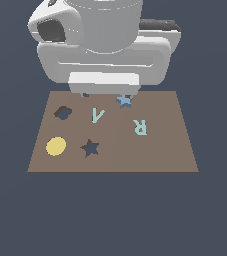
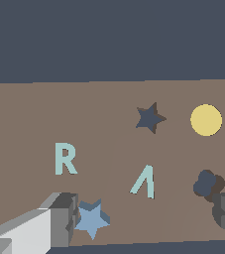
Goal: Insert a designated object into the corresponding slot on a board.
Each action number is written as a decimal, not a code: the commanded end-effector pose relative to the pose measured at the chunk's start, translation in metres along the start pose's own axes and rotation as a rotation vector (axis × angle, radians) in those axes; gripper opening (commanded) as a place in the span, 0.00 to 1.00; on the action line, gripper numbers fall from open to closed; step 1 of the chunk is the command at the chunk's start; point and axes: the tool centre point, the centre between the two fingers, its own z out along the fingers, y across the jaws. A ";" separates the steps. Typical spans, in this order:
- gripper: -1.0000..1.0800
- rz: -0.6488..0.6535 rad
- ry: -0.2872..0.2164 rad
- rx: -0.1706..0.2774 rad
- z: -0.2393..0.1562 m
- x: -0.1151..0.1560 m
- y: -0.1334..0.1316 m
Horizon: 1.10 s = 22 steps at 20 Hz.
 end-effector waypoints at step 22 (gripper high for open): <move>0.96 0.123 -0.022 0.007 0.083 -0.072 -0.028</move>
